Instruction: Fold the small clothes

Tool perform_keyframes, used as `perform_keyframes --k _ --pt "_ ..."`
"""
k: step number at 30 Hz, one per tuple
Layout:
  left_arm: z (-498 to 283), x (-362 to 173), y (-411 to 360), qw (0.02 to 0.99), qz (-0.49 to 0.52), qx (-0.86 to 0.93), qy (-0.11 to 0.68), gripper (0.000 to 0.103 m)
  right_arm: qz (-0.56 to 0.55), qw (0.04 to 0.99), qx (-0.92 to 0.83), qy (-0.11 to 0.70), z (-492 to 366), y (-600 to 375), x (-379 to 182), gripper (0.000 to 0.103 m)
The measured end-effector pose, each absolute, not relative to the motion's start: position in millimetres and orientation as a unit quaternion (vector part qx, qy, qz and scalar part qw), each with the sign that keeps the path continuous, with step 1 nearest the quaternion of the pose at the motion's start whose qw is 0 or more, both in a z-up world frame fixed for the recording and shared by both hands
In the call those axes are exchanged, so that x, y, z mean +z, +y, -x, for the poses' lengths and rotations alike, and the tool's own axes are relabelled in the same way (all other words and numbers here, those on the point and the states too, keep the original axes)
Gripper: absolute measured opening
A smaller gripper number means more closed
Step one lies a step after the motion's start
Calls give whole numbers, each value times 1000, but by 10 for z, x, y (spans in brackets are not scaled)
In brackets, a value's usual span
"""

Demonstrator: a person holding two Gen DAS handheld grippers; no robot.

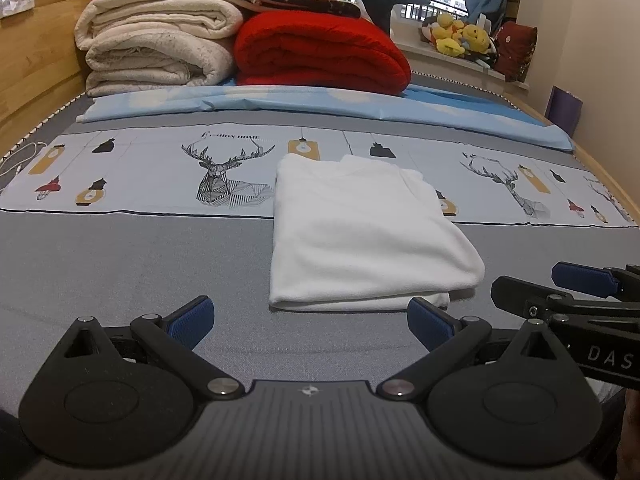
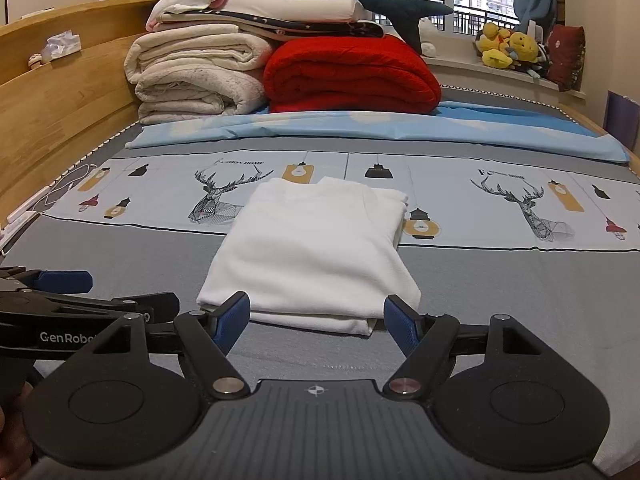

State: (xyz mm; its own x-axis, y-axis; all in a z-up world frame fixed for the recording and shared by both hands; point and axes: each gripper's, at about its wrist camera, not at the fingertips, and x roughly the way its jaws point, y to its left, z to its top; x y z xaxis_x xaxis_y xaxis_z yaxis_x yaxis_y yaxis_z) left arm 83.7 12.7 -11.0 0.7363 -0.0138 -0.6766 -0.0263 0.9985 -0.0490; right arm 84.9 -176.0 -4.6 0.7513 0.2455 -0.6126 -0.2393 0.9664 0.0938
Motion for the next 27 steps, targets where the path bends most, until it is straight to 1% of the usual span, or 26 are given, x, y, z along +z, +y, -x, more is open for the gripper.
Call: perform_keyframes --k 27 --pt "-851 -126 126 931 28 2 365 103 -4 935 138 327 -858 -1771 -31 75"
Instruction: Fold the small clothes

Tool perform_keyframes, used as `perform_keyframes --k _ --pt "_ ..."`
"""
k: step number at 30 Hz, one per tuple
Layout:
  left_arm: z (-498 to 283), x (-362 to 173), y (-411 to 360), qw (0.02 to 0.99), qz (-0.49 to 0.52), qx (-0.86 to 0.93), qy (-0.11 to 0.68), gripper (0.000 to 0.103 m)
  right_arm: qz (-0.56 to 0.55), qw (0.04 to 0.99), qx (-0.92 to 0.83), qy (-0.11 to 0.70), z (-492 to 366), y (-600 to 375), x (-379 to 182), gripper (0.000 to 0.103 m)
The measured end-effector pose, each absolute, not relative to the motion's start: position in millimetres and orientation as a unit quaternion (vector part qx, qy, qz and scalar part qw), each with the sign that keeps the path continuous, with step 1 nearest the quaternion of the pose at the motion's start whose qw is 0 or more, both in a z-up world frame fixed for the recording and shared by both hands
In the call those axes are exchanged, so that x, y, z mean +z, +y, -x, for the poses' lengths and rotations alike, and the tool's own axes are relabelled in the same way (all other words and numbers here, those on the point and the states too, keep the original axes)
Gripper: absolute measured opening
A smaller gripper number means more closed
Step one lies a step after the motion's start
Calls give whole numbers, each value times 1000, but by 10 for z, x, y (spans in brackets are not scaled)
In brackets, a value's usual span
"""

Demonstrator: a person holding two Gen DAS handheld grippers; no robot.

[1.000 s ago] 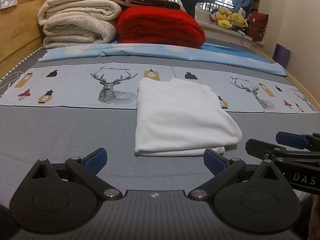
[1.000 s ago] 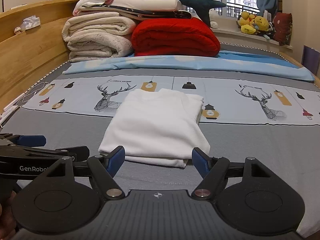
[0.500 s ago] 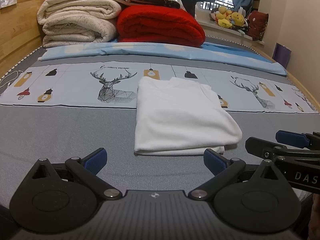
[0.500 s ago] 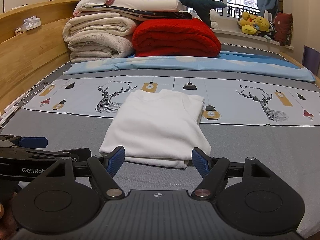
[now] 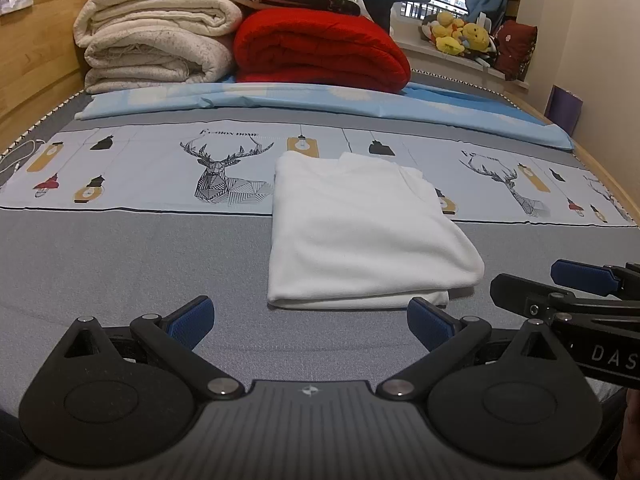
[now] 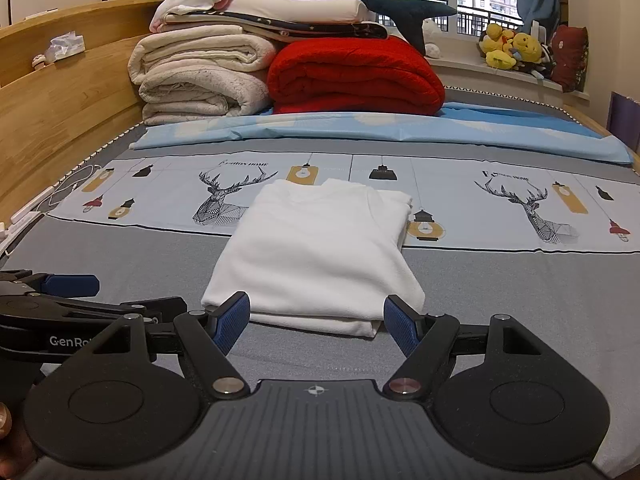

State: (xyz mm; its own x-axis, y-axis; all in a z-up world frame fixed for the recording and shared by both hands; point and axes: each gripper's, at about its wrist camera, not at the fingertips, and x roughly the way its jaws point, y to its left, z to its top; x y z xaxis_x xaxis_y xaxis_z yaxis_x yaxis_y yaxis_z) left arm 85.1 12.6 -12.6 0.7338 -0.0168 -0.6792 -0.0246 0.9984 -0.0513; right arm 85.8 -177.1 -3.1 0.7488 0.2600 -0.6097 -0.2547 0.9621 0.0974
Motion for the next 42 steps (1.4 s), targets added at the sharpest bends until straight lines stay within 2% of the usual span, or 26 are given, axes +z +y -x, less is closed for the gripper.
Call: perform_keyframes --k 42 --pt "-840 -159 77 929 29 1 368 103 -3 935 141 326 -852 -1757 -46 75"
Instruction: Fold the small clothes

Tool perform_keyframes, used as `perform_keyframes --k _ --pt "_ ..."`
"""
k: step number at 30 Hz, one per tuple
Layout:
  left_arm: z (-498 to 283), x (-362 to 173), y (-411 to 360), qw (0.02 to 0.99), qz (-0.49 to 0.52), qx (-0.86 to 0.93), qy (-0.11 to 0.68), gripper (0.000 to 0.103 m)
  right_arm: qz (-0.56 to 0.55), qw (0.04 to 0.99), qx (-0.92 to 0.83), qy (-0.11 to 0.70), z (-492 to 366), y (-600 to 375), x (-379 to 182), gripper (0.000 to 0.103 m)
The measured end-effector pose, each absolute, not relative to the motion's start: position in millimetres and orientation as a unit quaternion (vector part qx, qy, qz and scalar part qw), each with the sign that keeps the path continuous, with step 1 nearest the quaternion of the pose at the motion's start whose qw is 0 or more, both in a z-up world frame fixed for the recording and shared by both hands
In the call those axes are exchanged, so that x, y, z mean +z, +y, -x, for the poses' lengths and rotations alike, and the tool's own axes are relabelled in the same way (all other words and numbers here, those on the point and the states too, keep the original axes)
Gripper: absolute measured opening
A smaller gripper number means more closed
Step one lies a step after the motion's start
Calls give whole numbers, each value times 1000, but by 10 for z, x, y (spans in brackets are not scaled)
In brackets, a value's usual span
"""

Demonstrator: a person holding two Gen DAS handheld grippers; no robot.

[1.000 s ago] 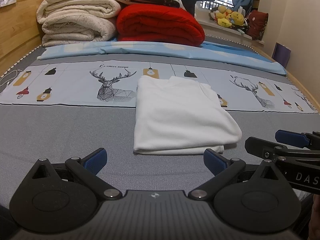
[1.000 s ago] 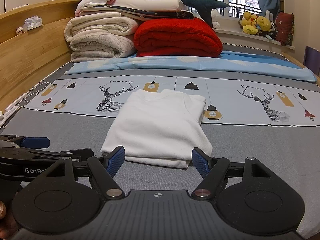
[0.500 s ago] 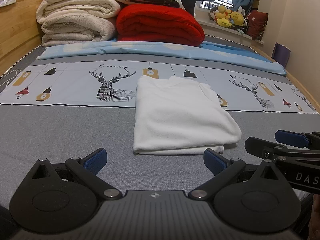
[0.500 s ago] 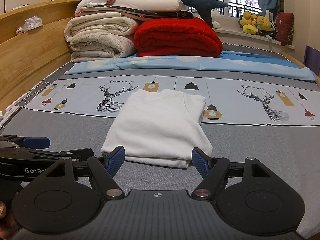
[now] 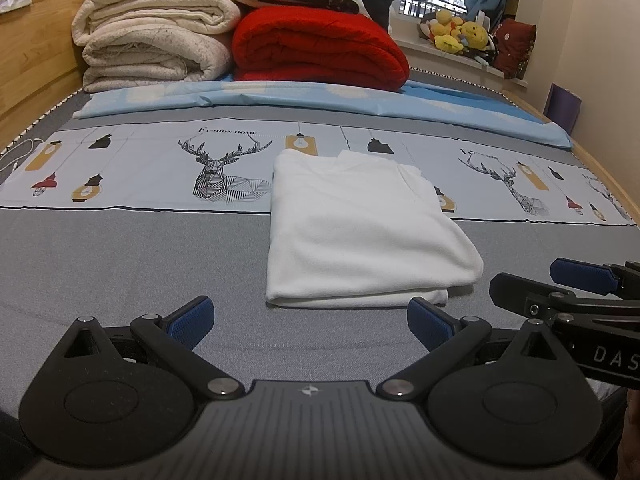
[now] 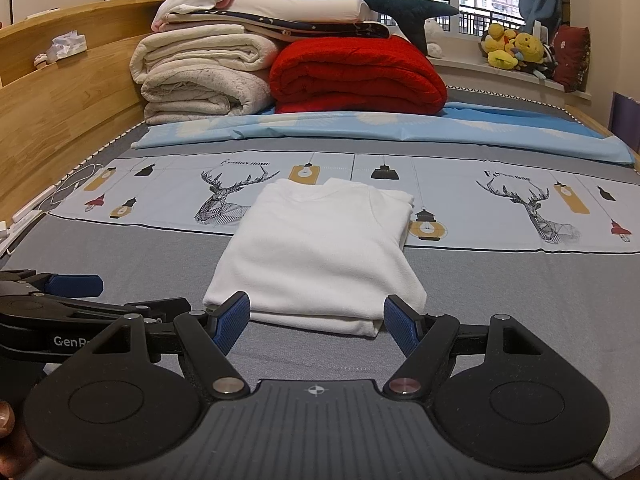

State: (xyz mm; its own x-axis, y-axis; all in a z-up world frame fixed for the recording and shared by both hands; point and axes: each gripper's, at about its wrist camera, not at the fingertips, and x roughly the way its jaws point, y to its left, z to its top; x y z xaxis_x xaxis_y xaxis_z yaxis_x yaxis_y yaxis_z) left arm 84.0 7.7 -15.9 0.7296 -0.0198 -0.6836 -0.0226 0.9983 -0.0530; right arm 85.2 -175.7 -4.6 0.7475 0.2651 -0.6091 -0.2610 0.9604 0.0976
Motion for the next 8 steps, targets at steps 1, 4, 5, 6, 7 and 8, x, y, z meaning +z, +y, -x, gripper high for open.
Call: perform_keyframes --k 1,4,5,6,7,8 --pt "-843 -152 76 929 29 1 368 103 -3 935 141 326 -852 -1756 -46 75" --pt "-842 -153 75 929 29 1 368 103 -3 935 140 326 -852 -1749 -47 75" --pt "-842 -153 75 929 29 1 368 103 -3 935 140 326 -852 -1753 -45 75" --pt "-842 -153 75 929 29 1 368 103 -3 935 140 326 -852 -1753 -45 75" --pt "-841 -154 72 929 29 1 368 103 -3 935 140 326 -852 -1749 -47 75" --pt "-842 -152 75 929 29 1 368 103 -3 935 140 326 -852 -1751 -44 75"
